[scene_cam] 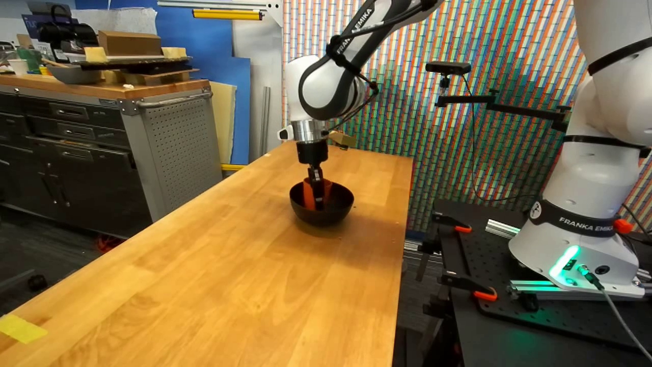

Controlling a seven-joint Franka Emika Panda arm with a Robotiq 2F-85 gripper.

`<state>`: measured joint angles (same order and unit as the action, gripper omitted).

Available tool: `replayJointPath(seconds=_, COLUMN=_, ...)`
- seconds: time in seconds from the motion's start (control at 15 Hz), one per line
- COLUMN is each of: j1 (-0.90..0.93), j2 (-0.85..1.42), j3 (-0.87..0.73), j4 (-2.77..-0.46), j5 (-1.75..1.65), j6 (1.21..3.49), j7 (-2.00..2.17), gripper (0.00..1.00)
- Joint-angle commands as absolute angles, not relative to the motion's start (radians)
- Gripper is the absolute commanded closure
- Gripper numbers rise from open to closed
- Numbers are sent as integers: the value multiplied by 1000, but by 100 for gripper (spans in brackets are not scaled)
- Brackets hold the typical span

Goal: Put the orange cup inside the black bowl

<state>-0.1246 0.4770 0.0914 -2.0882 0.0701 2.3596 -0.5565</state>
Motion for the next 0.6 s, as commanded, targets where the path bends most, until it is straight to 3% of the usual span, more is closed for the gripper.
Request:
replayJointPath(seconds=0.0, j1=-128, j2=447, j3=111, j4=-2204, j5=75, j6=2462, j7=-562, gripper=39)
replayJointPath(seconds=0.33, j1=-101, j2=375, j3=114, j4=-2296, j5=42, j6=2533, j7=-530, gripper=1)
replayJointPath(seconds=0.53, j1=-66, j2=309, j3=97, j4=-2342, j5=-15, j6=2553, j7=-471, gripper=0)
